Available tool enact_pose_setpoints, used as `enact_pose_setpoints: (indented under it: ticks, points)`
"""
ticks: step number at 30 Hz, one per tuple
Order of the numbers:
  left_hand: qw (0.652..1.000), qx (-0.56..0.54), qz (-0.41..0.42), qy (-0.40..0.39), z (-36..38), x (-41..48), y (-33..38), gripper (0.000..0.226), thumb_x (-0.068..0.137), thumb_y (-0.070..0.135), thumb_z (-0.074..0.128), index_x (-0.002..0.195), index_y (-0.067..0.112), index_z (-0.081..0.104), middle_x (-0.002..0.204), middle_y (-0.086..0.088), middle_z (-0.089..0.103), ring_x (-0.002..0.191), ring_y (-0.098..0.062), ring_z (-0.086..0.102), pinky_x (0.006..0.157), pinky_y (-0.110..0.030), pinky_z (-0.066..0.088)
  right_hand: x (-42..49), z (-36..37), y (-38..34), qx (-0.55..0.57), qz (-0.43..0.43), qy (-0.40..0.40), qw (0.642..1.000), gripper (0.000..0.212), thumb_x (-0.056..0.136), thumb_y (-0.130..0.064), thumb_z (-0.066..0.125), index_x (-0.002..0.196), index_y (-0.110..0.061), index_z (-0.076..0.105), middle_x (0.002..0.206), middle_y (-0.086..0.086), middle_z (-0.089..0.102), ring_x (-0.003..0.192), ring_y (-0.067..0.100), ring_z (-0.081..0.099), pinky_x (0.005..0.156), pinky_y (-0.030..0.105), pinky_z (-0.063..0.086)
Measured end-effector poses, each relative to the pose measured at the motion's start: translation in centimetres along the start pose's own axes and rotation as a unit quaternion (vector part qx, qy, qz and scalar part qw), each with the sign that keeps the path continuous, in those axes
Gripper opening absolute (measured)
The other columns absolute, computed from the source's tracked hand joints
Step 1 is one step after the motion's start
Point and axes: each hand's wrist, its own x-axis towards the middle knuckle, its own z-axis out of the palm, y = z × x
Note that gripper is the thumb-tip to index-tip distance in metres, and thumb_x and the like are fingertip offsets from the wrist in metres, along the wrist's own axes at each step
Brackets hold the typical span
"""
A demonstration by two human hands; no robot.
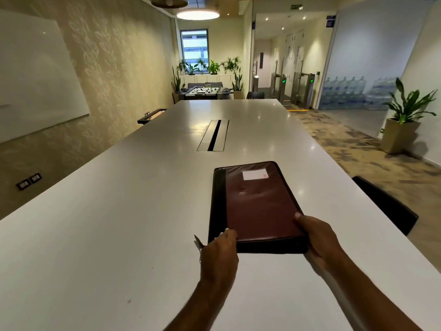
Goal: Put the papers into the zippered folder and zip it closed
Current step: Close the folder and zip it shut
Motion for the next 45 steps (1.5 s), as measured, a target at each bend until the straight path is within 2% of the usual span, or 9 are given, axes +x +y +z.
enact_pose_setpoints:
  ticks: [11, 15, 19, 22, 25, 30, 35, 40, 45]
  points:
    - [0.992, -0.117, 0.040, 0.012, -1.1, -0.1, -3.5, 0.025, 0.080, 0.013, 0.061, 0.101, 0.024, 0.067, 0.101, 0.009, 0.068, 0.099, -0.005, 0.053, 0.078, -0.012, 0.037, -0.8, 1.9, -0.3, -0.436, -0.134, 0.120, 0.882, 0.012, 0.078, -0.018, 0.070, 0.088, -0.013, 0.069, 0.077, 0.003, 0.068, 0.076, 0.025, 0.064, 0.065, 0.030, 0.042]
    - [0.993, -0.116, 0.006, -0.020, -2.4, -0.2, -5.8, 0.036, 0.070, 0.000, 0.047, 0.087, 0.026, 0.065, 0.081, 0.009, 0.067, 0.072, -0.009, 0.058, 0.063, -0.021, 0.047, -1.3, 2.4, -0.8, -0.528, -0.135, 0.138, 0.827, 0.021, 0.081, -0.018, 0.067, 0.067, -0.005, 0.062, 0.061, 0.003, 0.058, 0.060, 0.020, 0.056, 0.049, 0.026, 0.035]
    - [0.993, -0.085, -0.018, -0.082, -3.2, -0.5, -7.5, 0.044, 0.072, -0.001, 0.040, 0.090, 0.032, 0.064, 0.077, 0.014, 0.063, 0.068, -0.006, 0.058, 0.055, -0.019, 0.041, -4.1, 4.5, -0.3, -0.630, -0.178, 0.169, 0.737, 0.020, 0.090, -0.021, 0.055, 0.083, -0.004, 0.061, 0.090, 0.012, 0.059, 0.093, 0.034, 0.053, 0.063, 0.036, 0.044]
    - [0.993, -0.055, -0.007, -0.102, -3.7, -0.4, -8.1, 0.034, 0.071, 0.000, 0.039, 0.073, 0.030, 0.056, 0.062, 0.012, 0.054, 0.059, -0.006, 0.052, 0.046, -0.017, 0.028, -7.8, 8.2, 1.3, -0.569, -0.243, 0.106, 0.778, 0.018, 0.087, -0.023, 0.059, 0.075, -0.011, 0.063, 0.086, 0.008, 0.058, 0.086, 0.031, 0.055, 0.066, 0.038, 0.043]
    - [0.992, -0.068, -0.007, -0.102, -4.0, 0.0, -8.7, 0.027, 0.075, 0.008, 0.048, 0.075, 0.029, 0.064, 0.061, 0.013, 0.058, 0.059, -0.005, 0.055, 0.047, -0.016, 0.031, -10.6, 12.2, 4.2, -0.502, -0.154, 0.019, 0.851, 0.035, 0.080, -0.038, 0.060, 0.056, -0.015, 0.048, 0.064, -0.004, 0.050, 0.062, 0.018, 0.052, 0.056, 0.036, 0.038]
    - [0.987, -0.118, -0.016, -0.105, -4.2, 0.7, -9.6, 0.025, 0.082, 0.018, 0.060, 0.102, 0.030, 0.070, 0.087, 0.012, 0.072, 0.079, -0.002, 0.063, 0.066, -0.015, 0.045, -11.6, 17.0, 7.4, -0.560, -0.189, 0.017, 0.807, 0.036, 0.075, -0.058, 0.050, 0.064, -0.023, 0.046, 0.079, -0.010, 0.052, 0.070, 0.009, 0.051, 0.054, 0.026, 0.032]
    - [0.977, -0.166, -0.015, -0.133, -4.2, 1.6, -10.3, 0.027, 0.088, 0.010, 0.059, 0.110, 0.023, 0.068, 0.095, 0.005, 0.074, 0.081, -0.002, 0.064, 0.071, -0.009, 0.044, -11.0, 19.3, 8.4, -0.582, -0.203, 0.038, 0.786, 0.038, 0.083, -0.053, 0.055, 0.106, -0.023, 0.061, 0.106, -0.004, 0.059, 0.095, 0.017, 0.055, 0.070, 0.030, 0.046]
    - [0.974, -0.176, 0.011, -0.145, -4.4, 1.8, -10.6, 0.028, 0.089, 0.009, 0.058, 0.113, 0.020, 0.067, 0.097, 0.001, 0.074, 0.091, -0.011, 0.068, 0.085, -0.028, 0.052, -11.0, 19.4, 8.5, -0.586, -0.207, 0.047, 0.782, 0.032, 0.090, -0.047, 0.053, 0.111, -0.023, 0.054, 0.108, -0.002, 0.058, 0.097, 0.019, 0.054, 0.073, 0.032, 0.046]
    - [0.972, -0.181, 0.034, -0.149, -4.3, 1.8, -10.7, 0.027, 0.090, 0.012, 0.057, 0.114, 0.020, 0.067, 0.096, 0.003, 0.074, 0.086, -0.005, 0.067, 0.081, -0.020, 0.051, -10.6, 19.7, 8.5, -0.595, -0.213, 0.026, 0.774, 0.027, 0.096, -0.039, 0.045, 0.109, -0.020, 0.059, 0.108, 0.000, 0.061, 0.096, 0.019, 0.056, 0.076, 0.034, 0.050]
